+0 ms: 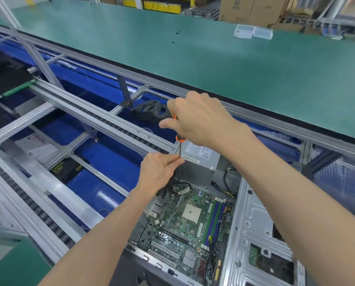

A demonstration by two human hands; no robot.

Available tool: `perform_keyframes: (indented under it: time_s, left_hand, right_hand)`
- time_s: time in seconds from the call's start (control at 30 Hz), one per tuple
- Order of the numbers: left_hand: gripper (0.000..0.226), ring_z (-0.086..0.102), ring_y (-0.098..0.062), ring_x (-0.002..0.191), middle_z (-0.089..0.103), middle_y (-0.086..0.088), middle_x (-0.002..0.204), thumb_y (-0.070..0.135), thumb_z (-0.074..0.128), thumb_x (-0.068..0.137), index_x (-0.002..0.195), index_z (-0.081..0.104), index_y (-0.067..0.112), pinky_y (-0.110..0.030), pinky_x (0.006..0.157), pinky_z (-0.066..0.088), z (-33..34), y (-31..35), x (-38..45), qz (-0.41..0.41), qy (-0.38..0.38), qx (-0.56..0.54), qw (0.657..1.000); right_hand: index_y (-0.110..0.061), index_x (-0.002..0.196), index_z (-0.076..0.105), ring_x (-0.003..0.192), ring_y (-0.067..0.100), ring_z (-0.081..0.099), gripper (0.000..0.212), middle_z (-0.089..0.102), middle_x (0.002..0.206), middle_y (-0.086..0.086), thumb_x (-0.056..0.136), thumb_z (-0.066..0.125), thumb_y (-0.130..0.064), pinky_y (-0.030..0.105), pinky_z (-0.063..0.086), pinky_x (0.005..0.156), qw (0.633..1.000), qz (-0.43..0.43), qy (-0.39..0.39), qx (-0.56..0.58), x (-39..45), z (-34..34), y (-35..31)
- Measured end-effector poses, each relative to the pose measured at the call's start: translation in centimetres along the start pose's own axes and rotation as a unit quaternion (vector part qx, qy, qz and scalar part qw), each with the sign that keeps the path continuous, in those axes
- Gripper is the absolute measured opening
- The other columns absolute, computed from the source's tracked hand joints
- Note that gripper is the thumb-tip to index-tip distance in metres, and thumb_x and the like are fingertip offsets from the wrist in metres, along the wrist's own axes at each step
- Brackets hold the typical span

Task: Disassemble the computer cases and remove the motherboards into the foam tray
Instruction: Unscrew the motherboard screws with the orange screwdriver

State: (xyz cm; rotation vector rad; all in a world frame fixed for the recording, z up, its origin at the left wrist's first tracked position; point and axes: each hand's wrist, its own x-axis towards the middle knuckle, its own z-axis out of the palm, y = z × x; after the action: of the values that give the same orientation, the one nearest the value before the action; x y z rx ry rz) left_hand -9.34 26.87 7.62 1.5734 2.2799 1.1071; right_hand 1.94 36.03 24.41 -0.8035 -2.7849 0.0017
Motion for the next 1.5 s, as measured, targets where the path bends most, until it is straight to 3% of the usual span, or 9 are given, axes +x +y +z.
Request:
perform_keyframes:
  time_s: [0.13,0.23,0.43,0.67,0.83,1.07,1.27,1.4,1.5]
  left_hand:
    - [0.015,0.052,-0.011,0.056,0.067,0.005,0.059,0.038,0.072,0.090,0.098,0.080,0.029,-0.033,0.063,0.050,0.0,0.1,0.1,0.008,-0.018,0.017,1.000]
    - [0.012,0.048,-0.017,0.059,0.055,0.012,0.050,0.037,0.070,0.091,0.093,0.080,0.031,-0.034,0.062,0.049,0.0,0.0,0.1,-0.001,-0.035,0.011,0.999]
    - [0.015,0.056,-0.014,0.060,0.073,0.002,0.068,0.037,0.071,0.090,0.097,0.081,0.029,-0.036,0.069,0.051,0.1,0.1,0.3,-0.013,-0.045,0.006,0.999]
    - [0.019,0.042,-0.015,0.052,0.058,0.004,0.049,0.043,0.070,0.088,0.084,0.080,0.028,-0.035,0.060,0.048,-0.2,0.1,0.1,0.014,-0.042,0.042,0.998]
    - [0.019,0.043,-0.015,0.050,0.056,0.005,0.047,0.045,0.070,0.089,0.084,0.080,0.030,-0.035,0.059,0.048,-0.1,0.2,0.2,0.014,-0.043,0.058,0.997]
    - [0.020,0.047,-0.020,0.054,0.060,0.001,0.051,0.044,0.071,0.088,0.084,0.080,0.027,-0.037,0.060,0.051,-0.2,0.6,0.0,0.013,-0.042,0.062,0.997]
    - [0.025,0.055,-0.025,0.062,0.064,0.000,0.056,0.049,0.066,0.091,0.088,0.080,0.028,-0.040,0.065,0.053,-0.2,0.6,0.1,0.007,-0.059,0.090,0.994]
    - [0.024,0.048,-0.021,0.059,0.062,0.001,0.054,0.049,0.067,0.090,0.087,0.080,0.028,-0.038,0.062,0.053,-0.1,0.6,0.0,0.012,-0.051,0.101,0.993]
    - [0.021,0.055,-0.023,0.063,0.062,0.002,0.055,0.048,0.067,0.090,0.086,0.079,0.031,-0.036,0.062,0.051,0.0,0.6,-0.1,0.011,-0.045,0.104,0.993]
  right_hand:
    - [-0.023,0.086,0.058,0.077,0.024,0.049,0.000,0.062,0.080,0.000,0.086,0.058,-0.022,0.035,0.045,0.067,0.993,-0.086,-0.060,0.058,0.3,-0.7,0.5]
    - [-0.024,0.098,0.066,0.072,0.007,0.051,0.028,0.060,0.077,-0.012,0.076,0.056,-0.009,0.029,0.044,0.066,0.981,-0.110,-0.127,0.101,0.1,-1.8,1.1]
    - [-0.019,0.086,0.051,0.064,0.028,0.038,0.042,0.034,0.069,0.000,0.096,0.044,-0.059,0.036,0.031,0.061,0.998,-0.013,-0.048,-0.042,0.1,-1.1,0.1]
    - [-0.020,0.101,0.063,0.078,0.013,0.051,0.033,0.061,0.090,-0.005,0.072,0.057,-0.007,0.031,0.045,0.068,0.978,-0.110,-0.132,0.120,-0.6,-2.0,0.9]
    - [-0.021,0.083,0.045,0.058,0.022,0.037,0.039,0.038,0.070,-0.001,0.095,0.046,-0.058,0.034,0.029,0.054,0.998,-0.009,-0.059,-0.012,-0.8,-1.3,0.2]
    - [-0.017,0.098,0.063,0.080,0.018,0.053,0.027,0.064,0.090,0.000,0.075,0.056,-0.005,0.032,0.048,0.068,0.983,-0.102,-0.127,0.090,-0.6,-2.1,0.8]
    - [-0.021,0.082,0.044,0.063,0.025,0.042,0.039,0.042,0.071,-0.001,0.095,0.050,-0.058,0.036,0.036,0.057,0.998,-0.020,-0.058,0.017,-0.7,-1.1,0.3]
    - [-0.016,0.092,0.059,0.083,0.029,0.055,0.005,0.056,0.078,0.001,0.089,0.055,-0.019,0.037,0.047,0.068,0.993,-0.092,-0.074,0.022,-0.4,-1.4,0.1]
    - [-0.017,0.096,0.064,0.078,0.017,0.056,0.032,0.062,0.087,-0.004,0.070,0.054,-0.001,0.025,0.044,0.062,0.975,-0.124,-0.136,0.127,-0.8,-2.3,0.8]
